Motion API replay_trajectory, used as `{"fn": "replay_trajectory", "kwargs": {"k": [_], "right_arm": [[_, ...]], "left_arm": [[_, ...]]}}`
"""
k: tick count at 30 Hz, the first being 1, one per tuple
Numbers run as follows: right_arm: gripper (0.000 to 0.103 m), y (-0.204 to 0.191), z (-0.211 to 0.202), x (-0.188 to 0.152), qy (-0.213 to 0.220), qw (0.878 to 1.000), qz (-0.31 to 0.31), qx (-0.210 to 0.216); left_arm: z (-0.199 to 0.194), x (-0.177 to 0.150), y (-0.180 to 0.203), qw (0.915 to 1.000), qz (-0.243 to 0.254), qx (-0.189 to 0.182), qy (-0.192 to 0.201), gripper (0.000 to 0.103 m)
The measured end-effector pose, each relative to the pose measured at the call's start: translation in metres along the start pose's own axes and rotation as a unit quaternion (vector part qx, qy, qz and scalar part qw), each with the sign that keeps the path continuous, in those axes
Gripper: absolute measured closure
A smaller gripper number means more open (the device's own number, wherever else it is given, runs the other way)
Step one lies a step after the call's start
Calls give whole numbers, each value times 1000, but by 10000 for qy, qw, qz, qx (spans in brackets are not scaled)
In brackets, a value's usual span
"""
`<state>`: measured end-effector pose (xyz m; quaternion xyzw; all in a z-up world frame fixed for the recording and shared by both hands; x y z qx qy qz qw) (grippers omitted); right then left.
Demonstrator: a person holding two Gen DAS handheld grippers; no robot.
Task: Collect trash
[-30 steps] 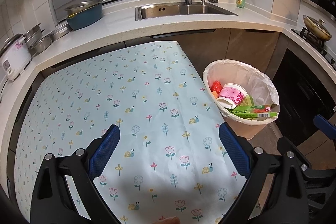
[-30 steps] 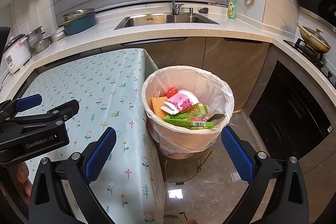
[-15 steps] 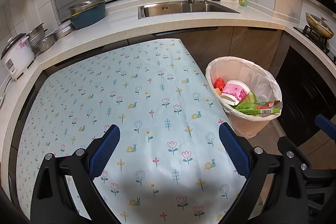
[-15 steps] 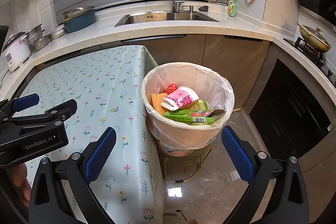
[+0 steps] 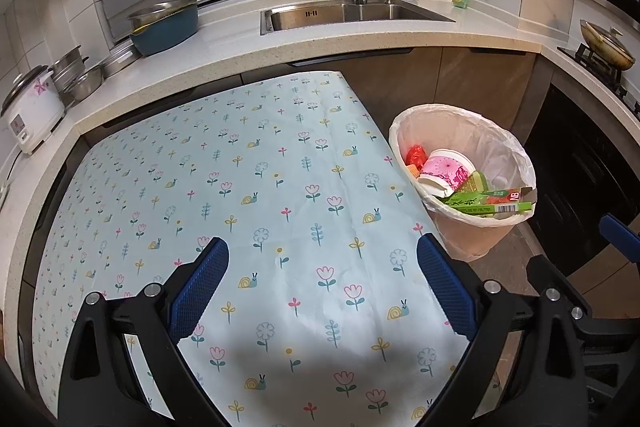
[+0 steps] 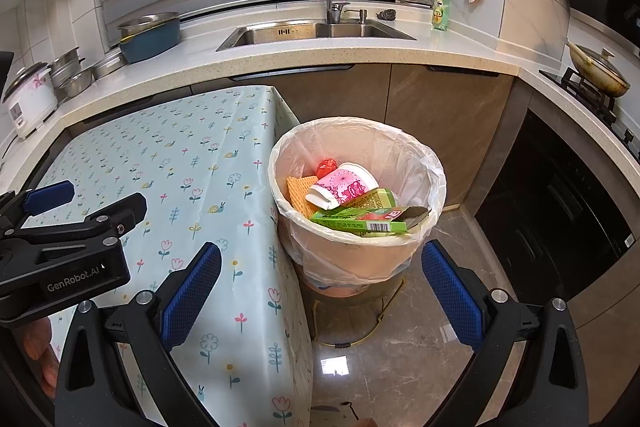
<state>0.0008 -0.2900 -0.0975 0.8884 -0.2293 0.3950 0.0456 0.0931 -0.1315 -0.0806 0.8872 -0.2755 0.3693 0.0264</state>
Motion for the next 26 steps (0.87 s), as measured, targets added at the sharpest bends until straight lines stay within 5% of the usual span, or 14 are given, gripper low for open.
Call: {"fn": "replay_trajectory", "kwargs": {"k": [26], "right_arm": [[6, 5, 4, -4, -18, 10000, 93, -5]], "left_arm": [[5, -1, 2, 10000, 47, -5, -11, 12]]}}
Point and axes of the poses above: each gripper's, at about its wrist camera, not at the fingertips, and z roughly the way its jaws point, y to its right, x to its top, the point moved 6 cm from there along z, roughly the way its jaws point, and after that the axes turned 6 degrees about z, right-handed, at the moved point
